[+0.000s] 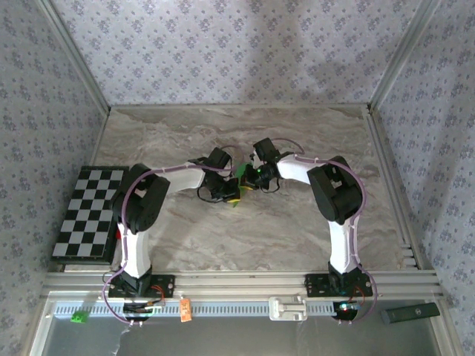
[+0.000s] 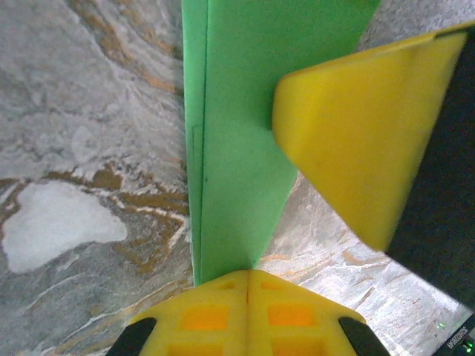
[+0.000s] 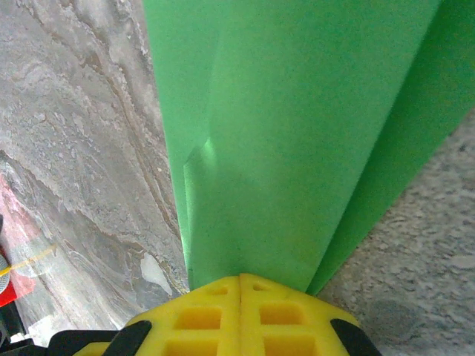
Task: Fold a paper plane with a square sheet of paper (pick it up from the middle)
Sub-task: Fold the wing for the fifth time at the center of the table.
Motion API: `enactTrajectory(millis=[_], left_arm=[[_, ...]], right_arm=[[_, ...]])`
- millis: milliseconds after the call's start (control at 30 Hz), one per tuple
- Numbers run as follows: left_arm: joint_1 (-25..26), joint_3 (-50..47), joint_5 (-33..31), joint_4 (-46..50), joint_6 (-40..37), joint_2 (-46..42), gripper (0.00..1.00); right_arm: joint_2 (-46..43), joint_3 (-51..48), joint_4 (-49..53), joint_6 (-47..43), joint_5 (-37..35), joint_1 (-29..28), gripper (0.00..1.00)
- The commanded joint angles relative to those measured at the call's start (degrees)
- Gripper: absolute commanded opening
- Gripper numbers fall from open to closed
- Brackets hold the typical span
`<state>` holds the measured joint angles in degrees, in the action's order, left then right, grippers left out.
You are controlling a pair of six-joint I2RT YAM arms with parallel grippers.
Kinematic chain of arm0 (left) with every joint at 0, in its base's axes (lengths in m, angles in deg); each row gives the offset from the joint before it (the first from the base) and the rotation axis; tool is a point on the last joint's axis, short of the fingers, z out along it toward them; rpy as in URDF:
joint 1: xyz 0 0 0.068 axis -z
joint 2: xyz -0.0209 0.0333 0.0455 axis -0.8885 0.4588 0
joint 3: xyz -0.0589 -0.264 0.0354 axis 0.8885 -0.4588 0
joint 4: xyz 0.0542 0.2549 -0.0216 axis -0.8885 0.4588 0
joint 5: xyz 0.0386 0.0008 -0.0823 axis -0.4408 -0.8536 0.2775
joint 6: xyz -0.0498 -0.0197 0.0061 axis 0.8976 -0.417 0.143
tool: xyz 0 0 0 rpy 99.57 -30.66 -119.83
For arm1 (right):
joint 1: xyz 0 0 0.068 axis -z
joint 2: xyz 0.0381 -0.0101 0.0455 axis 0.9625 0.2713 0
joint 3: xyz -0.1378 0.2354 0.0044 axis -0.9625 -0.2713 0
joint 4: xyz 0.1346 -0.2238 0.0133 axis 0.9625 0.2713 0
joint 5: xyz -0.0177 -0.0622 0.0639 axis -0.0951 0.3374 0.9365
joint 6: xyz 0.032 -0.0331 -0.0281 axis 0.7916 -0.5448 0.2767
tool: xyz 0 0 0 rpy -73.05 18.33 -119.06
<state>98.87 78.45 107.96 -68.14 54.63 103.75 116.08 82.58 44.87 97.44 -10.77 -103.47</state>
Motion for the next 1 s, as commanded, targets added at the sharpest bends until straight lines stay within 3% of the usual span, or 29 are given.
enactTrajectory(millis=[0, 367, 567, 767, 967], left_arm=[[1.49, -3.51, 1.36, 8.65, -0.93, -1.26, 0.04], [3.71, -7.58, -2.34, 13.53, -0.82, -4.77, 0.03], [2.88, -4.84, -3.22, 15.07, -3.99, -11.04, 0.03], [-1.93, -5.64, -2.14, 4.48, -0.12, -15.58, 0.04], [-3.91, -2.99, 1.27, -6.75, 4.99, -9.33, 0.03]], right_arm=[[6.0, -1.52, 4.76, 0.96, -9.34, 1.26, 0.04], [6.11, -1.6, 4.46, 1.59, -9.02, 1.11, 0.04], [4.65, -2.65, 2.41, 3.8, -7.83, 1.03, 0.04], [2.87, -3.26, 0.78, 6.52, -7.18, 0.32, 0.04], [2.88, -3.53, 0.02, 7.7, -5.89, 0.12, 0.04]])
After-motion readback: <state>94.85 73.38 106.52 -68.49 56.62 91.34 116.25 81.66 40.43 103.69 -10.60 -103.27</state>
